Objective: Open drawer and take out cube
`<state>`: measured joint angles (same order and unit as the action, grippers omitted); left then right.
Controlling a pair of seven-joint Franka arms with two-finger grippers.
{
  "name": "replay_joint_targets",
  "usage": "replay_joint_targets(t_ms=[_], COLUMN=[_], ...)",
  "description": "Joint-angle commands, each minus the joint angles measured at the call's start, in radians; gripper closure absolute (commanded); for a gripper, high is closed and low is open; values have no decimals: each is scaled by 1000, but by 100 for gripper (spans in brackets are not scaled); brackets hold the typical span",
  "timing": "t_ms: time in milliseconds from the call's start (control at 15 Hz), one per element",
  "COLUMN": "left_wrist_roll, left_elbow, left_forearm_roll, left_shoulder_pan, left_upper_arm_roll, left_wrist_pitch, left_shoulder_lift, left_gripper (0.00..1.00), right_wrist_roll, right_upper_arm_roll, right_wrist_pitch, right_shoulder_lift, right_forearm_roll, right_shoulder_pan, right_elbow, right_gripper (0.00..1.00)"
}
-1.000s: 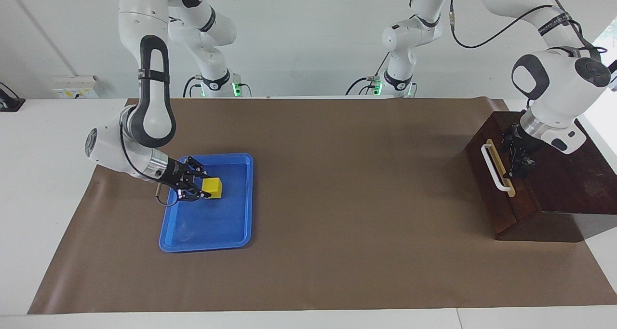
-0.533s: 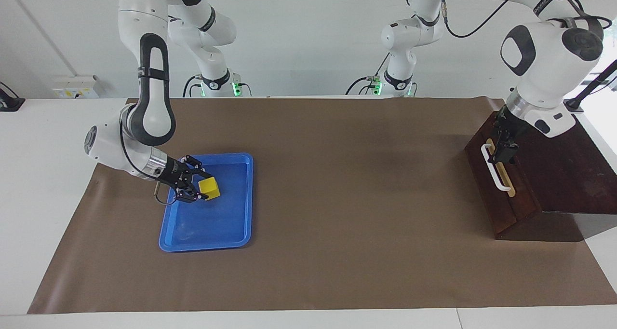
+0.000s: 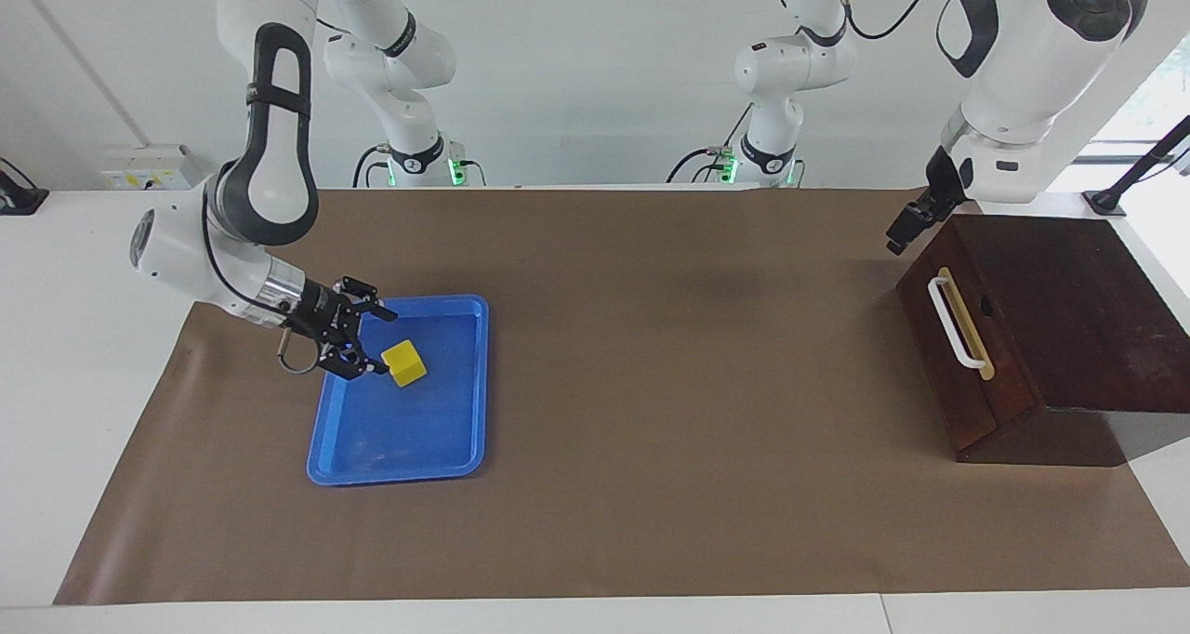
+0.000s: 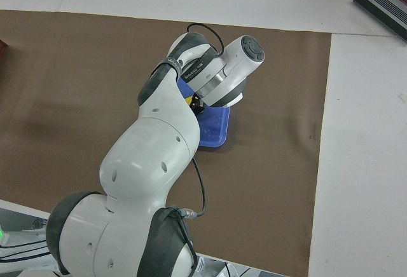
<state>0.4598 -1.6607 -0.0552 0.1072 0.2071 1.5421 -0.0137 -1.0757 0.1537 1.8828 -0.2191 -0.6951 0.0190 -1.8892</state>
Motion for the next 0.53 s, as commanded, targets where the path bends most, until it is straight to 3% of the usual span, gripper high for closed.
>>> replay_joint_targets(t_ms=[0, 267, 467], left_wrist_roll=[-187, -201, -278], left_elbow=[86, 131, 125], left_forearm_roll=[12, 49, 51], left_shoulder_pan=[-34, -81, -86], left_upper_arm_roll=[-26, -72, -83], left_wrist_pitch=[-92, -144, -174], left_shoulder_lift=[55, 78, 61], left_gripper=[0, 0, 0], right_wrist_roll=[-21, -3, 48], right_upper_arm_roll=[-11, -31, -31], right_wrist_pitch=[-74, -183, -206], right_shoulder_lift=[73, 118, 193], right_forearm_roll=[100, 270, 374], right_shoulder_pan=[-4, 13, 65], right_elbow=[39, 154, 159], right_gripper=[0, 0, 0])
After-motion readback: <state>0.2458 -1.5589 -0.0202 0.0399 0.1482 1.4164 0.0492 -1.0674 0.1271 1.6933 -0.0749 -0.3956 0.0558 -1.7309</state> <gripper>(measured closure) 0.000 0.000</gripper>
